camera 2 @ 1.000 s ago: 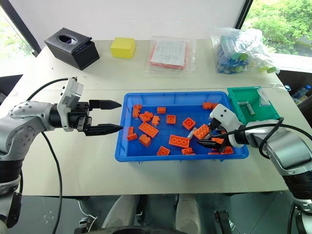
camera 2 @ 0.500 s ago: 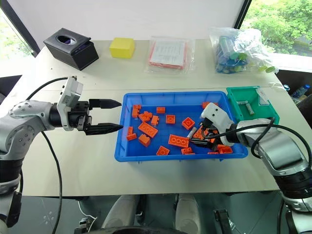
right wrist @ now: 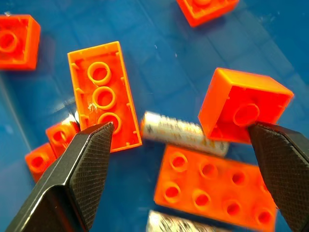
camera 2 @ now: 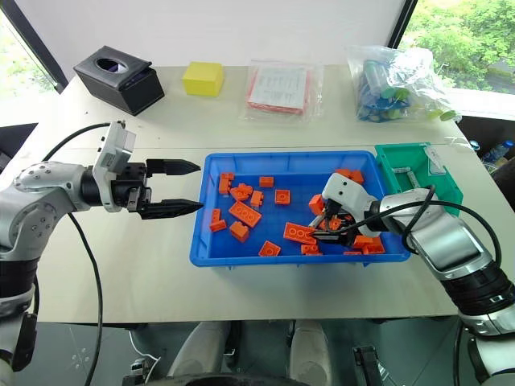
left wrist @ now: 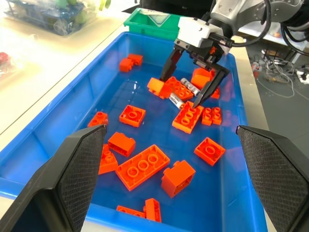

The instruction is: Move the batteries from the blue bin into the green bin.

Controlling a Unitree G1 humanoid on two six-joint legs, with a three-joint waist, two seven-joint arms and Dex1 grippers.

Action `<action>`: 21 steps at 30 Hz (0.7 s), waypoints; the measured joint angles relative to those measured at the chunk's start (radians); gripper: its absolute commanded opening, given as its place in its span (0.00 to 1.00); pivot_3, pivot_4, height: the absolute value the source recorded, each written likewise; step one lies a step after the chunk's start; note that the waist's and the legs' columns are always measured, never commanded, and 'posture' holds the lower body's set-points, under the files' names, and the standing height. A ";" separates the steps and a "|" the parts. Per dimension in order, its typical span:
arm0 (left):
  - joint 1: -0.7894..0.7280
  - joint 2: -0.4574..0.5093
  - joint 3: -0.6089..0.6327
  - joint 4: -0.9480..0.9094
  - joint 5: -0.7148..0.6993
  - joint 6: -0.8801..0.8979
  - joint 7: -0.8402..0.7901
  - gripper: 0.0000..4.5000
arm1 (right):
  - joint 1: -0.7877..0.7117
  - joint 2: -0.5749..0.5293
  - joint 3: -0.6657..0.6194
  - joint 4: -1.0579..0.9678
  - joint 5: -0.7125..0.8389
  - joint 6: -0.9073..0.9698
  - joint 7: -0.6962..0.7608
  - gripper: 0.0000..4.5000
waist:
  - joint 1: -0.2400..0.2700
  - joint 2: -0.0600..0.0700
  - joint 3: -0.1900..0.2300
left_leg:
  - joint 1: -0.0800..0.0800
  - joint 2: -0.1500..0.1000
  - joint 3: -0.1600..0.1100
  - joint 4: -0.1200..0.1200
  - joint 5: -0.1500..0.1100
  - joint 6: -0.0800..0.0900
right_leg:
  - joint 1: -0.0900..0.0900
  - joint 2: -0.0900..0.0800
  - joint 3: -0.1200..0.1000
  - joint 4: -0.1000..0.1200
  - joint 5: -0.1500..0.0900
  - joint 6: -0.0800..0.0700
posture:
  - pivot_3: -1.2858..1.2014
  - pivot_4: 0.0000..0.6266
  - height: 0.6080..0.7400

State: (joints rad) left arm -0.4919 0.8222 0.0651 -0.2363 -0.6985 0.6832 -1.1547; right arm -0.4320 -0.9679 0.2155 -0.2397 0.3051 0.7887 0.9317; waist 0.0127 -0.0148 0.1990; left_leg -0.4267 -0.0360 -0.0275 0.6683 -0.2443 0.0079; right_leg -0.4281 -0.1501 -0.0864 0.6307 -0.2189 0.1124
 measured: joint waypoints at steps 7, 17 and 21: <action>0.009 0.001 0.000 -0.001 0.000 0.000 0.000 1.00 | -0.003 0.010 -0.071 0.041 0.016 0.033 0.004 1.00 | 0.000 0.000 0.000 | 0.000 0.000 0.000 0.000 0.000 0.000 | 0.000 0.000 0.000 0.000 0.000 0.000 | 0.52 0.24 0.64; 0.006 0.000 0.000 0.003 0.006 -0.024 -0.006 1.00 | -0.044 0.054 -0.068 -0.015 0.051 0.121 -0.012 1.00 | 0.000 0.000 0.000 | 0.000 0.000 0.000 0.000 0.000 0.000 | 0.000 0.000 0.000 0.000 0.000 0.000 | 0.52 0.24 0.64; 0.006 -0.007 -0.001 0.008 0.012 -0.036 -0.005 1.00 | -0.087 0.056 -0.031 0.017 0.015 0.149 -0.035 1.00 | 0.000 0.000 0.000 | 0.000 0.000 0.000 0.000 0.000 0.000 | 0.000 0.000 0.000 0.000 0.000 0.000 | 0.52 0.24 0.64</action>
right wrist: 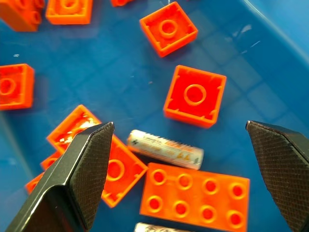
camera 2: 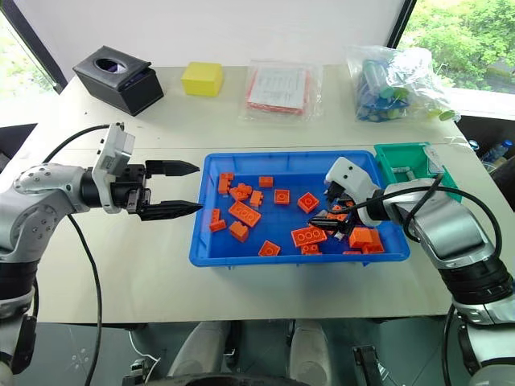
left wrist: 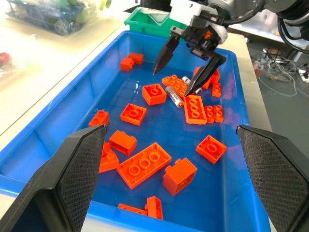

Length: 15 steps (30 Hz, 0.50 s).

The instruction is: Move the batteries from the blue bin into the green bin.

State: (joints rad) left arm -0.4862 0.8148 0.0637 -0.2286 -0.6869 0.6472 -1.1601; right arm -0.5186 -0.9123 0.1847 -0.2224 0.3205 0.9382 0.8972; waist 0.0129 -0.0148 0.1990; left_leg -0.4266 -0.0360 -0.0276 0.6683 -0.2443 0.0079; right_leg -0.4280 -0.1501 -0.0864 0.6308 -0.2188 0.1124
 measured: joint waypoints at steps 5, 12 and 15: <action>0.000 -0.003 0.000 0.000 0.002 -0.005 0.002 1.00 | -0.013 0.065 -0.002 0.004 0.021 0.154 -0.060 1.00 | -0.001 0.000 0.000 | 0.000 0.000 0.000 0.000 0.000 0.000 | 0.000 0.000 0.000 0.000 0.000 0.000 | 0.52 0.24 0.64; 0.003 -0.002 0.000 0.000 0.002 -0.006 0.001 1.00 | -0.077 0.295 -0.142 -0.096 0.048 0.552 -0.281 1.00 | 0.000 0.000 0.000 | 0.000 0.000 -0.001 0.000 0.000 0.000 | -0.001 0.000 0.000 0.002 0.000 0.000 | 0.52 0.24 0.64; 0.002 -0.003 0.000 0.002 0.003 -0.006 0.002 1.00 | -0.086 0.343 -0.160 -0.148 0.048 0.643 -0.338 1.00 | 0.001 0.000 0.000 | 0.000 -0.001 -0.001 0.000 0.000 0.000 | 0.000 0.000 0.000 0.001 0.000 0.000 | 0.52 0.24 0.64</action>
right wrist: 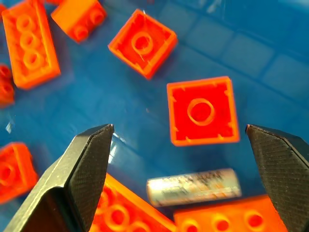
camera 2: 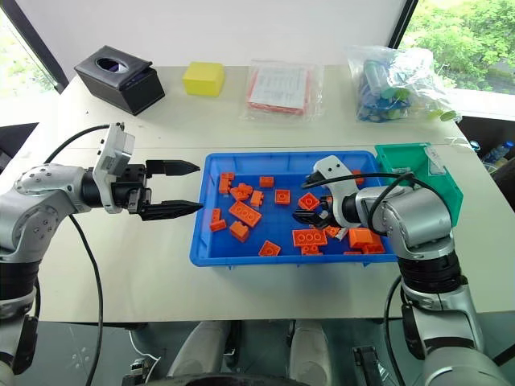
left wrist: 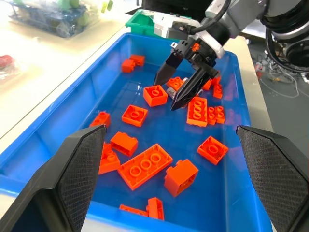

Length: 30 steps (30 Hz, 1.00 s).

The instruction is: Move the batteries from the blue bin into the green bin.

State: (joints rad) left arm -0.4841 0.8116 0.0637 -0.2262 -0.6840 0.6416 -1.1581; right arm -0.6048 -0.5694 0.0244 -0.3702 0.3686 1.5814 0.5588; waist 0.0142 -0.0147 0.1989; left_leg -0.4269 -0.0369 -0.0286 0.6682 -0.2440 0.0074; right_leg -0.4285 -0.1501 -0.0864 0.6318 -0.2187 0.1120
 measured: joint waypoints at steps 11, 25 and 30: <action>-0.016 -0.024 -0.005 0.014 0.004 0.000 0.002 1.00 | 0.126 -0.183 0.078 -0.069 0.006 -0.169 0.006 1.00 | -0.004 0.000 0.000 | 0.001 0.000 0.001 0.000 0.000 0.000 | 0.000 0.000 0.000 0.000 0.000 0.000 | 0.52 0.24 0.64; -0.022 -0.027 -0.005 0.014 0.004 0.002 0.010 1.00 | 0.133 -0.188 0.091 -0.030 0.008 -0.238 0.019 1.00 | -0.003 0.000 0.000 | 0.001 0.001 0.000 0.000 0.000 0.000 | 0.000 0.000 0.000 0.000 0.000 0.000 | 0.52 0.24 0.64; -0.022 -0.027 -0.005 0.014 0.004 0.003 0.012 1.00 | 0.133 -0.202 0.101 -0.030 0.007 -0.246 0.023 0.58 | -0.003 0.000 0.000 | 0.001 0.001 0.000 0.000 0.000 0.000 | 0.000 0.000 0.000 0.000 0.000 0.000 | 0.52 0.24 0.64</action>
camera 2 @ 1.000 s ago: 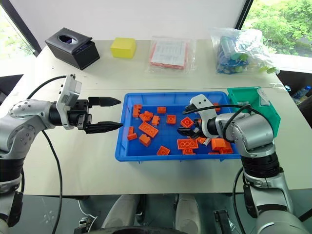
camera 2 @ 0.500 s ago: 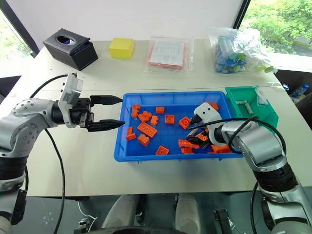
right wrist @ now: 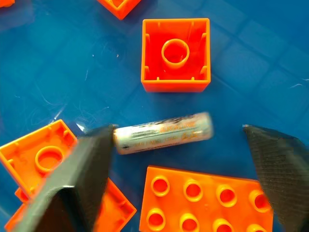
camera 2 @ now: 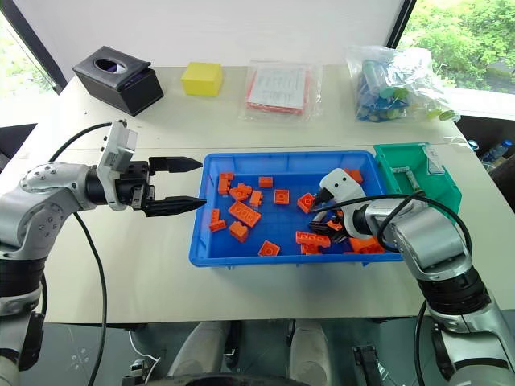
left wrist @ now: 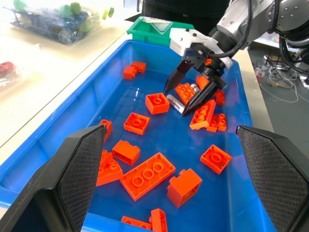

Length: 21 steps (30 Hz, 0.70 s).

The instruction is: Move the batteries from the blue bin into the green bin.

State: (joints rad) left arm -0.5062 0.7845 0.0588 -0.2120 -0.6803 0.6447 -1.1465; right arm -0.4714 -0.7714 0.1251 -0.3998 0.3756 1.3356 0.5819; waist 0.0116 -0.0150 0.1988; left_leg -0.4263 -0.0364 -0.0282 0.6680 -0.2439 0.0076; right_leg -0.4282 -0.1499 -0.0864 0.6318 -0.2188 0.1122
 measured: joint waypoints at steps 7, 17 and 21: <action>-0.009 -0.001 0.000 0.000 0.000 0.000 0.004 1.00 | 0.001 -0.010 0.015 0.000 -0.002 -0.027 0.003 0.12 | 0.000 0.000 0.000 | 0.000 0.000 0.000 0.000 0.000 0.000 | 0.000 0.000 0.000 0.000 0.000 0.000 | 0.52 0.24 0.64; -0.020 -0.012 -0.007 0.020 0.008 -0.004 -0.006 1.00 | -0.047 -0.008 -0.023 0.051 -0.003 -0.011 -0.026 0.12 | -0.001 0.000 0.000 | 0.000 0.000 0.000 0.000 0.000 0.000 | 0.000 0.000 0.000 0.000 0.000 0.000 | 0.52 0.24 0.64; -0.025 -0.014 -0.008 0.024 0.016 -0.006 -0.009 1.00 | -0.141 0.042 -0.073 0.121 -0.010 0.017 -0.070 0.12 | -0.002 0.000 0.000 | 0.000 0.000 0.000 0.000 0.000 0.000 | 0.000 0.000 0.000 0.000 0.000 0.000 | 0.52 0.24 0.64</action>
State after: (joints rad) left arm -0.5317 0.7706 0.0511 -0.1876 -0.6648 0.6391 -1.1551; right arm -0.6121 -0.7290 0.0516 -0.2791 0.3660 1.3522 0.5117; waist 0.0096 -0.0150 0.1988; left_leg -0.4263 -0.0362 -0.0282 0.6680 -0.2439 0.0076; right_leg -0.4284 -0.1496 -0.0864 0.6321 -0.2187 0.1121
